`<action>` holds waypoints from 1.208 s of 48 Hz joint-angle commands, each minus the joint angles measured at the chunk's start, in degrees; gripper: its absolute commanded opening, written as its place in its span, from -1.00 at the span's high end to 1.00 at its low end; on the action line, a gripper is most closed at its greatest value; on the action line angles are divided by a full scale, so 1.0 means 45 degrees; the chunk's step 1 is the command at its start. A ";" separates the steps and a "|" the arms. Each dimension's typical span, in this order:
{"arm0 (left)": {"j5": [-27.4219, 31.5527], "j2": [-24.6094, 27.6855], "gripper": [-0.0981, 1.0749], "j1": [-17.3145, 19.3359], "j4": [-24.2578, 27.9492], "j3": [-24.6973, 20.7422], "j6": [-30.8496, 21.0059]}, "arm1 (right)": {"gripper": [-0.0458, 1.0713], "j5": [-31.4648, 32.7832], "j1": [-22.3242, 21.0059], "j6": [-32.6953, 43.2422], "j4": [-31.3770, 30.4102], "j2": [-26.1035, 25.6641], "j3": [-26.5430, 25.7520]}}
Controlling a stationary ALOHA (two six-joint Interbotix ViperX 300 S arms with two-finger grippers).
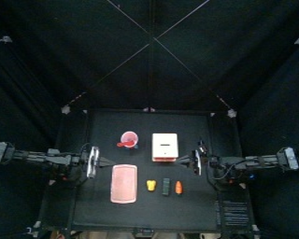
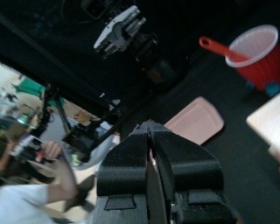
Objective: Grab sushi roll
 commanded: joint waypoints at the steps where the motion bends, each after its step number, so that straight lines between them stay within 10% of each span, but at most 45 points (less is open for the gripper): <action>1: -0.0039 0.0078 0.85 -0.0059 0.0000 -0.0117 0.0000 | 0.87 0.0996 -0.0039 0.1191 0.0625 0.0156 -0.0645; 23: -0.0039 0.0078 0.85 -0.0078 -0.0098 0.0000 0.0020 | 0.74 0.8711 -0.2383 0.3750 -0.0156 0.0664 -0.3633; 37: -0.0039 0.0078 0.85 0.0078 -0.0059 0.0020 0.0059 | 0.74 1.2676 -0.2305 0.7441 -0.3750 0.1328 -0.5332; 58: -0.0039 0.0078 0.85 0.0098 -0.0059 0.0078 0.0020 | 0.74 1.3809 0.3125 1.4570 -0.9570 0.3379 -0.5723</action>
